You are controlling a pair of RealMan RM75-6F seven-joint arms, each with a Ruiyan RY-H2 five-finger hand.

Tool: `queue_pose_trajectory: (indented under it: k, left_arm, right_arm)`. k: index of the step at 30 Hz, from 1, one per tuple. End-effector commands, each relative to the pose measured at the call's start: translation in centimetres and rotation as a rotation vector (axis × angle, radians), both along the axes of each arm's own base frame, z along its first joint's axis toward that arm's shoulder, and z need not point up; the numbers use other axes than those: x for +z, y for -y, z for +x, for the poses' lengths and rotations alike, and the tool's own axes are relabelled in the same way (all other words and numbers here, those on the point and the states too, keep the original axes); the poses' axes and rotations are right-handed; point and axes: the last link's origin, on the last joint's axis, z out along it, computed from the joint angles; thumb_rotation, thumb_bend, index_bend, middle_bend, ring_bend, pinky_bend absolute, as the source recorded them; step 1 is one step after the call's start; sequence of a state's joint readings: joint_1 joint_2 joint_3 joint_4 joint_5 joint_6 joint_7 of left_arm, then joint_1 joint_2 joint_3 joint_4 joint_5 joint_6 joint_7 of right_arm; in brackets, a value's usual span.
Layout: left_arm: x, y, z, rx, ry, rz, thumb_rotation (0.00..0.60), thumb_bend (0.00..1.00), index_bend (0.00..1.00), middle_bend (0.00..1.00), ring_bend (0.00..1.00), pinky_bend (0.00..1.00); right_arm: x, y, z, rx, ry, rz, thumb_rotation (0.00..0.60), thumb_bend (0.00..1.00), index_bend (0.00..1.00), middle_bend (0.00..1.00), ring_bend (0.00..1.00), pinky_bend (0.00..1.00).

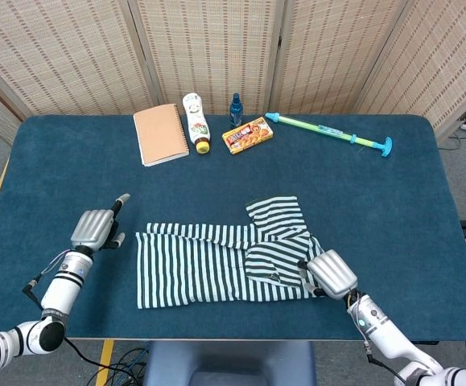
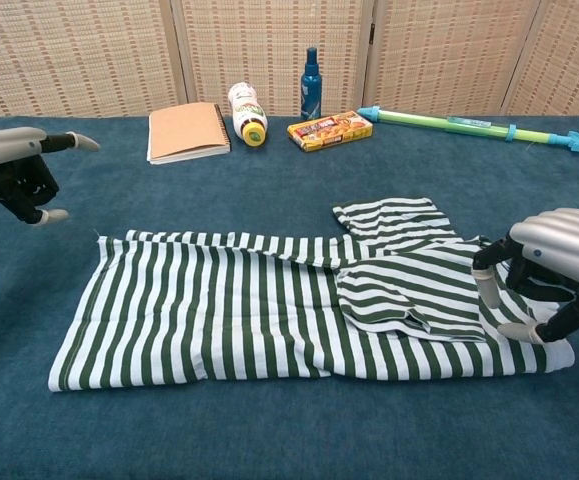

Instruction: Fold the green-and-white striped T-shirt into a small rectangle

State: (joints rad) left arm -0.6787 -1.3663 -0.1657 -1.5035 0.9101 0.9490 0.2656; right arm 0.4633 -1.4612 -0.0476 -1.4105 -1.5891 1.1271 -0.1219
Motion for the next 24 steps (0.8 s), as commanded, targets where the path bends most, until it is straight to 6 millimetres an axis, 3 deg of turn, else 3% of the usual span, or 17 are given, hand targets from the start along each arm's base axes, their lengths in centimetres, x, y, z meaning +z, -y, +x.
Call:
queue_pose_trajectory:
  k: [1,24]
  left_arm:
    - [0.1,0.0,-0.1,0.001,-0.001,0.003,0.600,0.41,0.00,0.87,0.87,1.00]
    - [0.4,0.1,-0.7,0.015,0.013,0.008,0.600,0.41,0.00,0.87,0.87,1.00]
  right_arm:
    - [-0.4,0.1,0.2,0.006,-0.005,0.006,0.600,0.25,0.56,0.97,1.00,1.00]
    - [-2.1,-0.2,0.6,0.019,-0.061,0.057,0.600,0.29,0.56,0.97,1.00,1.00]
